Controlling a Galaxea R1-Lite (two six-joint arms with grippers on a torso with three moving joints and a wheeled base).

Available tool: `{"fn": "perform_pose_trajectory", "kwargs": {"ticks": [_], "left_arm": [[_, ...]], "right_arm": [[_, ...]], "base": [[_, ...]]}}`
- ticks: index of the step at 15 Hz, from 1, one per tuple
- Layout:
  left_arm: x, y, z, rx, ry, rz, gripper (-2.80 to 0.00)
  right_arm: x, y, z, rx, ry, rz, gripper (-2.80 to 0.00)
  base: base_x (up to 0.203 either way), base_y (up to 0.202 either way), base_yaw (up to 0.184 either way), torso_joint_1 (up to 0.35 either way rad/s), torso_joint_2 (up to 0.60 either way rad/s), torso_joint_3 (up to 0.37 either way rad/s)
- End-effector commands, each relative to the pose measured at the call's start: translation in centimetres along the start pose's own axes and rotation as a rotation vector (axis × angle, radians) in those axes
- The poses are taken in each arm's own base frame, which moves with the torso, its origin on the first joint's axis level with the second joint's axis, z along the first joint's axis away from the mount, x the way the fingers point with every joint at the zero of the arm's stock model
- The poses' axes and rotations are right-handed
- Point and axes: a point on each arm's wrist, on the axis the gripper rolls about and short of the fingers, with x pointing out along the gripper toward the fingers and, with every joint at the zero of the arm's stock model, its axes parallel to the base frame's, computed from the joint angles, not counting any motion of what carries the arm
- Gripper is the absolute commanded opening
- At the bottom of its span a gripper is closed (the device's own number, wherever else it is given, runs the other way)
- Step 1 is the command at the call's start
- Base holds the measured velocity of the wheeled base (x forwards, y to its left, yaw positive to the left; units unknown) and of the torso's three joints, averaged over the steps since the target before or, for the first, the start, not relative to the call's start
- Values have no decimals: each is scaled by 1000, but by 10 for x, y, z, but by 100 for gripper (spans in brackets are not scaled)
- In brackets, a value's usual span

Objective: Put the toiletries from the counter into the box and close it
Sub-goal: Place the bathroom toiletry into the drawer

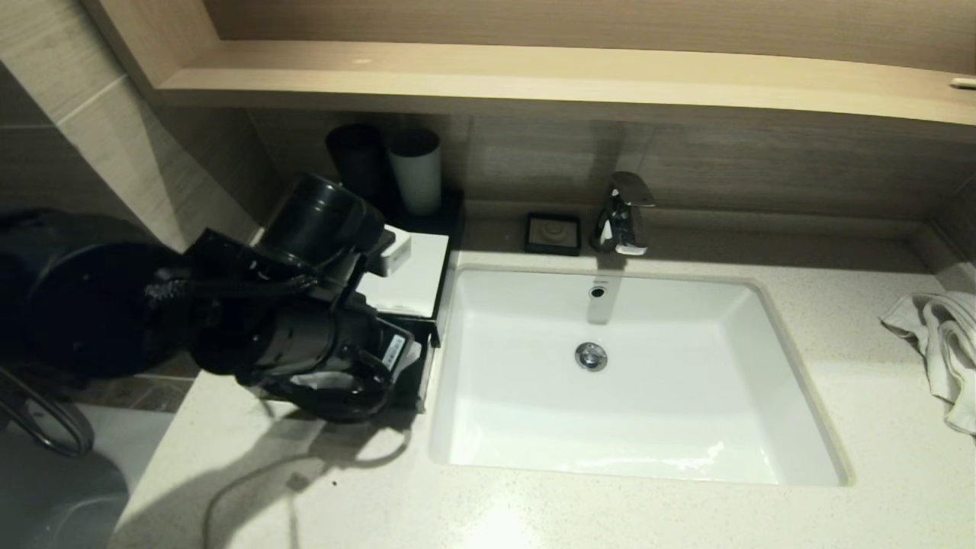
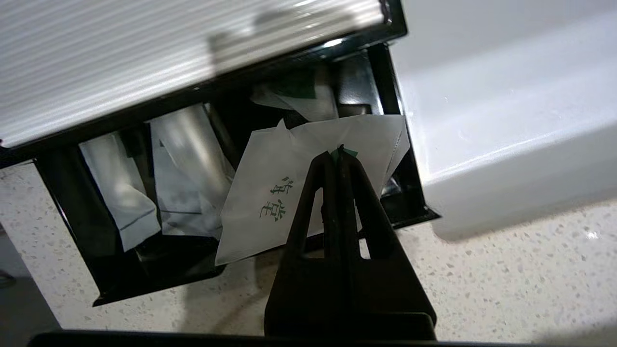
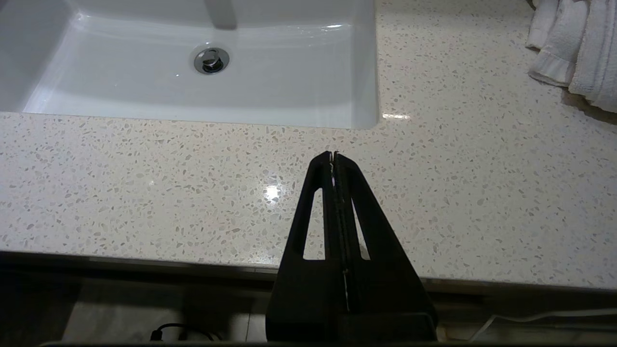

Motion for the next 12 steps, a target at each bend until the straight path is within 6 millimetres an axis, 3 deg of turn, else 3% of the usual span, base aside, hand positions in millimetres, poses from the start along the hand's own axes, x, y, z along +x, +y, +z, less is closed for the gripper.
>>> {"fn": "perform_pose_trajectory", "kwargs": {"ticks": [1,12], "left_arm": [[15,10,7,-51,11,36,-280],[32,8,13,-172,21,42,-280]], "right_arm": [[0,0,0,-1,0,1,-280],[0,0,0,-1,0,0,-280]], "base": [[0,0,0,0,0,0],[0,0,0,0,0,0]]}}
